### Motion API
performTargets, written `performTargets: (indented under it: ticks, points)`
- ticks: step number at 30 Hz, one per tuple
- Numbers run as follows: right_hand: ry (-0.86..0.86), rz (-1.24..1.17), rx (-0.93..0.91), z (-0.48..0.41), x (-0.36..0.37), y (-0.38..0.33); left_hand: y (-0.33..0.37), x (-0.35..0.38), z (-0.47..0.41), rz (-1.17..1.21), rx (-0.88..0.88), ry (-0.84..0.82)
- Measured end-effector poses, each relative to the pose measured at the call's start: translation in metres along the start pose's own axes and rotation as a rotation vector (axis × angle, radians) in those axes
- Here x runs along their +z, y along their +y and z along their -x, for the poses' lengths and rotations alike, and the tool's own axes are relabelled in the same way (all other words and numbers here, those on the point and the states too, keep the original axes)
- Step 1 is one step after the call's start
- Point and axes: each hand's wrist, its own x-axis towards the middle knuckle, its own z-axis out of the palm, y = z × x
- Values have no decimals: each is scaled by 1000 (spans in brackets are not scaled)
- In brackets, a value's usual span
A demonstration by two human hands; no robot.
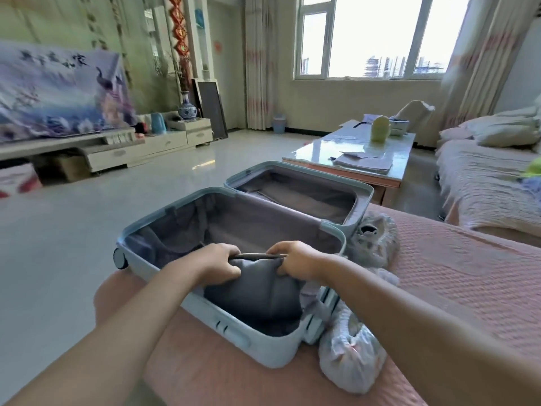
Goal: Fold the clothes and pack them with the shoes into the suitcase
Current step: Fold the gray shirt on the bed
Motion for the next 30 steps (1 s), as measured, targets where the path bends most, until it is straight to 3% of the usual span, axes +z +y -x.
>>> performTargets:
  ticks: [3,8,12,15,17,20,24,30]
  points:
    - [-55,28,50,0,12,2,-2,13,-13,-92,-17,-63]
    - [-196,477,5,17,25,2,3,33,-16,-69,6,-106]
    - [-253,583,2,24,30,-2,8,40,-11,-40,27,-160]
    - [-292,641,2,29,28,-7,9,43,-10,-72,53,-107]
    - [-230,697,-31,33,31,-5,9,41,-7,-177,27,-34]
    - [-161,602,-121,38,41,-4,12,43,-1,-246,22,-81]
    - [-337,604,-70,41,53,-8,19,51,2,-294,-14,-281]
    - [-248,571,-91,48,47,-10,24,50,-1,-274,-40,-220]
